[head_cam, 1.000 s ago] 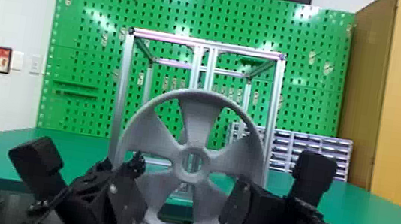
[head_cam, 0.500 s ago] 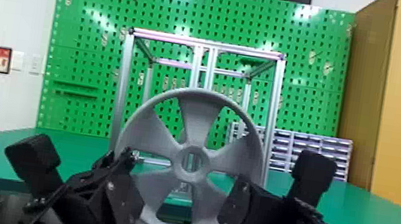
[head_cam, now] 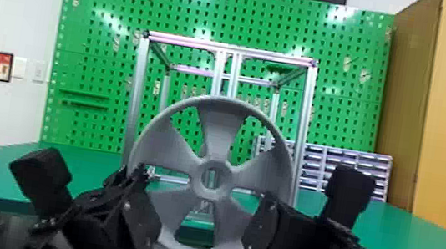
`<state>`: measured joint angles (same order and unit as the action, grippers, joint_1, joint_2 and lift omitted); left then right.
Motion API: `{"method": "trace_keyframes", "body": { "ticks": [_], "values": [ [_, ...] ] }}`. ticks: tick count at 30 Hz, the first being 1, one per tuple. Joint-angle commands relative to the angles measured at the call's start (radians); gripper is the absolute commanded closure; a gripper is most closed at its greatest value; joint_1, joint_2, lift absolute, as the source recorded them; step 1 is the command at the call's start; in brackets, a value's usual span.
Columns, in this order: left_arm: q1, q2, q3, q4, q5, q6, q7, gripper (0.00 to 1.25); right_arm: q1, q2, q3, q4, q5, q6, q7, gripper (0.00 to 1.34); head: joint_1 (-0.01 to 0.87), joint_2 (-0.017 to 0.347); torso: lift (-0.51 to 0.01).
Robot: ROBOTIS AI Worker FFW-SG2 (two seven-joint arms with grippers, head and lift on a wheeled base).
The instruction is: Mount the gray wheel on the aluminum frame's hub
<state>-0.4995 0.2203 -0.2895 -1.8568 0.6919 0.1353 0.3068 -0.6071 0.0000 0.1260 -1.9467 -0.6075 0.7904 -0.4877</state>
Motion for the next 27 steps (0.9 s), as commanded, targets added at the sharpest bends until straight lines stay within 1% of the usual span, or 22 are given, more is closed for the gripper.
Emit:
{"method": "trace_keyframes", "body": {
  "ticks": [1, 17, 27],
  "values": [
    [-0.019, -0.004, -0.007, 0.021, -0.012, -0.013, 0.000, 0.89, -0.003, 0.001, 0.003, 0.015, 0.003, -0.030, 0.003, 1.13, -0.005, 0.006, -0.499],
    [-0.080, -0.012, -0.010, 0.077, -0.042, -0.014, 0.003, 0.89, -0.048, 0.001, 0.003, 0.072, 0.018, -0.034, 0.020, 1.13, -0.005, 0.006, -0.499],
    [-0.142, -0.013, -0.019, 0.153, -0.038, -0.017, 0.002, 0.89, -0.088, 0.001, 0.004, 0.118, 0.026, -0.036, 0.021, 1.13, -0.005, 0.006, -0.499]
  ]
}}
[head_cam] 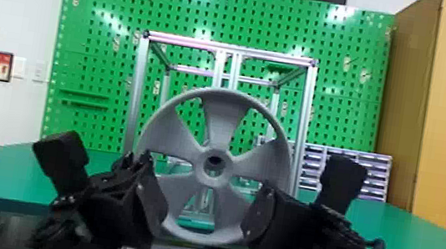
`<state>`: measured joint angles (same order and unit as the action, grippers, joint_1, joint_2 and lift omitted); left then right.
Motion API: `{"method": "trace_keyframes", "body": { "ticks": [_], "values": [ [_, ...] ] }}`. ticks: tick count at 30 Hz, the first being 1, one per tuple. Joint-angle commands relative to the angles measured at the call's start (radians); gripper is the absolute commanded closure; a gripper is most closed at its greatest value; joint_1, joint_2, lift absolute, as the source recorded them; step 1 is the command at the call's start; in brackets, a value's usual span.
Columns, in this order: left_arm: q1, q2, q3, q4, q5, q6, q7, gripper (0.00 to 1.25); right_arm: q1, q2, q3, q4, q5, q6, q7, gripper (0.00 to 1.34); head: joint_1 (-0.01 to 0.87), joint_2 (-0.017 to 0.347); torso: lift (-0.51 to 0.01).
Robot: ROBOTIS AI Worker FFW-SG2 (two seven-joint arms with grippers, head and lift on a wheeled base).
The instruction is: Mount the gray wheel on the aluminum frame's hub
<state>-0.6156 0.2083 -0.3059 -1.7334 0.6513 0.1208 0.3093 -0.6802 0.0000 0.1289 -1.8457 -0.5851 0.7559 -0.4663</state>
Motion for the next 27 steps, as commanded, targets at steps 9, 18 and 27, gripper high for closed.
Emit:
{"method": "trace_keyframes", "body": {
  "ticks": [9, 18, 27],
  "values": [
    [-0.066, -0.007, -0.012, 0.092, -0.005, -0.023, -0.012, 0.89, -0.042, 0.001, 0.000, 0.048, 0.010, -0.006, 0.001, 1.13, -0.005, 0.006, -0.499],
    [-0.107, -0.015, -0.016, 0.167, -0.012, -0.023, -0.015, 0.89, -0.076, 0.001, -0.008, 0.100, 0.008, -0.009, 0.008, 1.13, -0.005, 0.006, -0.499],
    [-0.125, -0.021, -0.016, 0.192, -0.021, -0.026, -0.019, 0.89, -0.101, 0.001, -0.011, 0.129, 0.014, -0.012, 0.012, 1.13, -0.005, 0.006, -0.499]
  ]
}}
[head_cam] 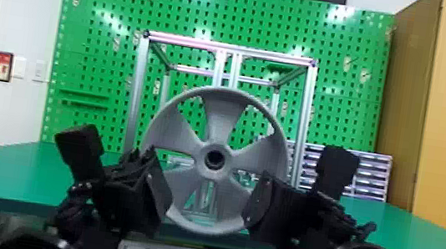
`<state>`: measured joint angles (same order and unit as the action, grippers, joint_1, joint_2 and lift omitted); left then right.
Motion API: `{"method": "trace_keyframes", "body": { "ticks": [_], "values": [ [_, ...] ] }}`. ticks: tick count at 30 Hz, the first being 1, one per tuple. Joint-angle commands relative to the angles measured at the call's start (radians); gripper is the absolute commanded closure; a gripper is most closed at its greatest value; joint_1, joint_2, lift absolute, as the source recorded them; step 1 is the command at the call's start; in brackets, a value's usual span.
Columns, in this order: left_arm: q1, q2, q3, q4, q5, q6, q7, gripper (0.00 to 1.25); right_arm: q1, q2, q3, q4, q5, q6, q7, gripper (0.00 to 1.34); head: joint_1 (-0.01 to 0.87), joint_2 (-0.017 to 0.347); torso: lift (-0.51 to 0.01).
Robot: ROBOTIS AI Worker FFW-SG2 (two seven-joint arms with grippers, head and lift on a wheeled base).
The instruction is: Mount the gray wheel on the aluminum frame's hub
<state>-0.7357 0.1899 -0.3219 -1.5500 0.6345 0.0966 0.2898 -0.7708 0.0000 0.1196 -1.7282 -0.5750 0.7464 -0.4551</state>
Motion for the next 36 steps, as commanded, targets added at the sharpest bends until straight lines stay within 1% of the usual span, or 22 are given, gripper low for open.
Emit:
{"method": "trace_keyframes", "body": {
  "ticks": [1, 11, 24, 36],
  "values": [
    [-0.005, -0.003, -0.002, 0.010, -0.004, -0.001, 0.000, 0.89, -0.012, 0.001, -0.001, 0.013, 0.006, -0.002, 0.001, 1.13, -0.005, 0.006, -0.499],
    [-0.021, -0.004, -0.002, 0.031, -0.018, -0.006, 0.000, 0.89, -0.025, 0.001, -0.006, 0.029, 0.007, -0.007, 0.003, 1.13, -0.005, 0.006, -0.499],
    [-0.053, -0.013, -0.002, 0.108, -0.030, -0.024, -0.008, 0.89, -0.044, 0.001, -0.020, 0.064, 0.009, -0.009, 0.018, 1.13, -0.005, 0.006, -0.499],
    [-0.077, -0.018, -0.003, 0.150, -0.049, -0.029, -0.008, 0.89, -0.064, 0.001, -0.021, 0.098, 0.014, -0.007, 0.024, 1.13, -0.005, 0.006, -0.499]
  ]
}}
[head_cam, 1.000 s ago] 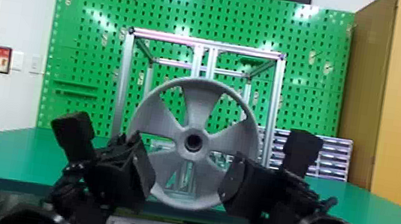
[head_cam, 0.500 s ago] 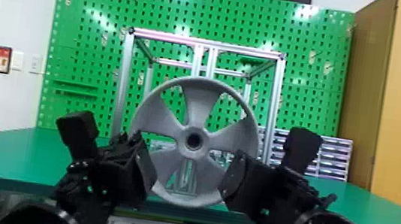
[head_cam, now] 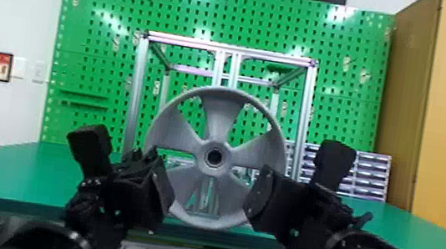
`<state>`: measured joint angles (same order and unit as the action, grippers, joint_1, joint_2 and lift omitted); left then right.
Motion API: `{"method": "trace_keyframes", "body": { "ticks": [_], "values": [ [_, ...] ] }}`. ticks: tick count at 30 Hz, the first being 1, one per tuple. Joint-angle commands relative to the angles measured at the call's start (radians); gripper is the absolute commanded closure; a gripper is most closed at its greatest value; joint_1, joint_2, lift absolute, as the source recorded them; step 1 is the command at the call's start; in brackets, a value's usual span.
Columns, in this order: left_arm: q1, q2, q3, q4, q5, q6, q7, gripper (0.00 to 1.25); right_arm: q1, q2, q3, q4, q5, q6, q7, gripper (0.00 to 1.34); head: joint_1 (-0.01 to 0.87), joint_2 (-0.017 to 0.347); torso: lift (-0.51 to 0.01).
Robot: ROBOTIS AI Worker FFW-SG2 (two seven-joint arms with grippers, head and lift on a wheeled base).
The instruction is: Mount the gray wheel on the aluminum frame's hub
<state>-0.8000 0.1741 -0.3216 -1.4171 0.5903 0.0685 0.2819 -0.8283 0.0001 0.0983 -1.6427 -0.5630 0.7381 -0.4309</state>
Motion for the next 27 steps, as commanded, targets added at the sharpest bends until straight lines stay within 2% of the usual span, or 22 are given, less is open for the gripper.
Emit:
{"method": "trace_keyframes", "body": {
  "ticks": [1, 18, 27],
  "values": [
    [-0.018, -0.002, -0.005, 0.021, -0.006, -0.001, 0.000, 0.89, -0.006, 0.001, 0.000, 0.014, 0.005, 0.003, 0.000, 1.13, -0.005, 0.006, -0.499],
    [-0.068, -0.025, 0.012, 0.116, -0.040, 0.001, 0.000, 0.88, -0.046, 0.001, 0.001, 0.101, 0.025, -0.028, 0.000, 1.13, -0.005, 0.006, -0.499],
    [-0.070, -0.028, 0.009, 0.121, -0.047, 0.007, 0.000, 0.87, -0.051, 0.001, 0.001, 0.116, 0.028, -0.032, 0.000, 1.13, -0.005, 0.006, -0.499]
  ]
}}
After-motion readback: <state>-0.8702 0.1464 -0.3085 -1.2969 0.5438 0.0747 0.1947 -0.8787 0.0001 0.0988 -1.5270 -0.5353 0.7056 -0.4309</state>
